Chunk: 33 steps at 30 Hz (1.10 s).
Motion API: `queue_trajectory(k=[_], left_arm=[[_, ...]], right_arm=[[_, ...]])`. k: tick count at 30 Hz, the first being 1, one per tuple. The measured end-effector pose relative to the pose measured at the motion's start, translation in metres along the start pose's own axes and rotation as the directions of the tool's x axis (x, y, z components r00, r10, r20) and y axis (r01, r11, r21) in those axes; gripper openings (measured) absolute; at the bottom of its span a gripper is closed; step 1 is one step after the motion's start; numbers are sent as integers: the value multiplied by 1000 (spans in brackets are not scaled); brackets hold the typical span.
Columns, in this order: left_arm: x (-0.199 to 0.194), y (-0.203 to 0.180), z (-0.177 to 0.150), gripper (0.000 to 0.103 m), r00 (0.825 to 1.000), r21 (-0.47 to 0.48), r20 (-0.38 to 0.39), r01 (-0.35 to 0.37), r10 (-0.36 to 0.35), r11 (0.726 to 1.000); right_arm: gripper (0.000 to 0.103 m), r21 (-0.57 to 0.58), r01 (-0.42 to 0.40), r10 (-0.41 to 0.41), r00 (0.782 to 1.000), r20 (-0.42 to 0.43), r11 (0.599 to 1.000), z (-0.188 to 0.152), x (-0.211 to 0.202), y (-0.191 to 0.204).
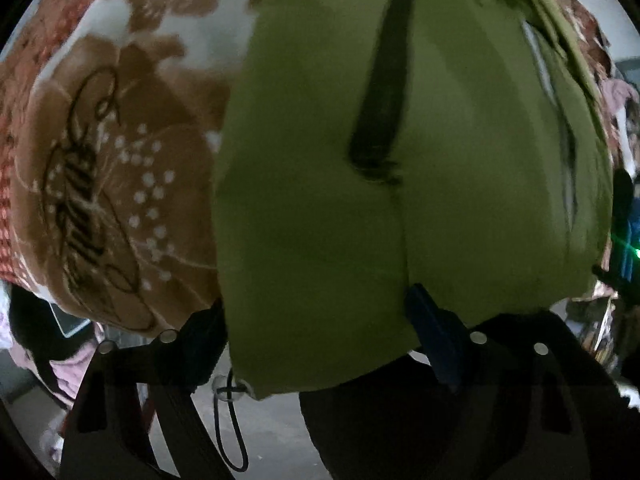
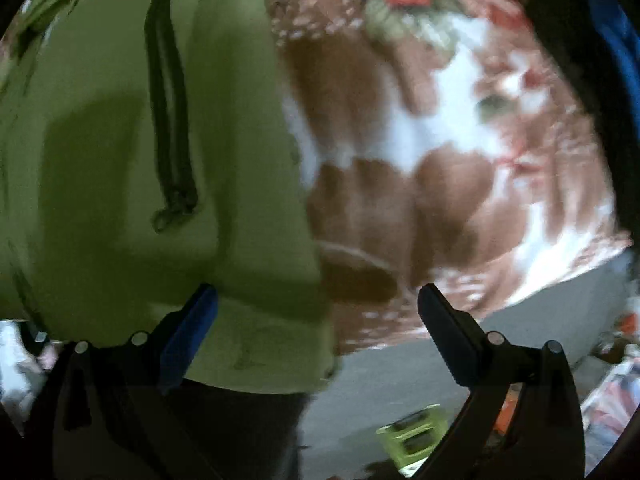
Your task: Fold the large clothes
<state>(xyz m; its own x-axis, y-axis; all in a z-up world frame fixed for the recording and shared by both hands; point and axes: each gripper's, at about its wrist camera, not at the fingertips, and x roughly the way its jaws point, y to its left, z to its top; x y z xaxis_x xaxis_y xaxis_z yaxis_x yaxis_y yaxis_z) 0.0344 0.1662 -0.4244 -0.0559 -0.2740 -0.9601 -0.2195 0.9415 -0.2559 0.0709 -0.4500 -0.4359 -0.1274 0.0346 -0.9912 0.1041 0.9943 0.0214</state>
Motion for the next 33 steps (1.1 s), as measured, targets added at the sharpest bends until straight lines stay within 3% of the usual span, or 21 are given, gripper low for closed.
queue_trajectory(k=[6, 8, 11, 13, 16, 17, 19, 26, 33], left_arm=[[-5, -31, 1, 75, 999, 68, -13, 45, -45, 997], [-10, -32, 4, 56, 997, 87, -5, 80, -80, 993], [-1, -19, 11, 51, 999, 67, -15, 35, -34, 997], [5, -16, 16, 38, 999, 39, -32, 31, -30, 999], [3, -28, 21, 16, 999, 73, -53, 10, -6, 997], [1, -32, 23, 9, 998, 85, -60, -3, 8, 996], [-11, -43, 27, 6, 998, 147, -65, 1, 8, 989], [-56, -63, 37, 4, 998, 265, -38, 60, -51, 963], [-110, -86, 65, 4, 988, 383, 33, 127, -150, 915]], right_arm=[[71, -131, 2, -5, 1000, -27, 991, -17, -9, 56], [58, -155, 31, -36, 999, -27, 987, -15, -10, 63], [45, -190, 68, -73, 997, -21, 979, -16, -4, 70], [27, -218, 125, -129, 992, -1, 968, -21, -5, 76], [5, -226, 168, -167, 986, 22, 960, -26, -18, 82], [5, -232, 172, -169, 985, 32, 958, -28, -25, 85], [4, -255, 185, -179, 983, 47, 949, -31, -37, 96], [4, -278, 195, -171, 979, 109, 940, -20, -89, 122], [3, -283, 202, -123, 954, 273, 938, 15, -163, 166]])
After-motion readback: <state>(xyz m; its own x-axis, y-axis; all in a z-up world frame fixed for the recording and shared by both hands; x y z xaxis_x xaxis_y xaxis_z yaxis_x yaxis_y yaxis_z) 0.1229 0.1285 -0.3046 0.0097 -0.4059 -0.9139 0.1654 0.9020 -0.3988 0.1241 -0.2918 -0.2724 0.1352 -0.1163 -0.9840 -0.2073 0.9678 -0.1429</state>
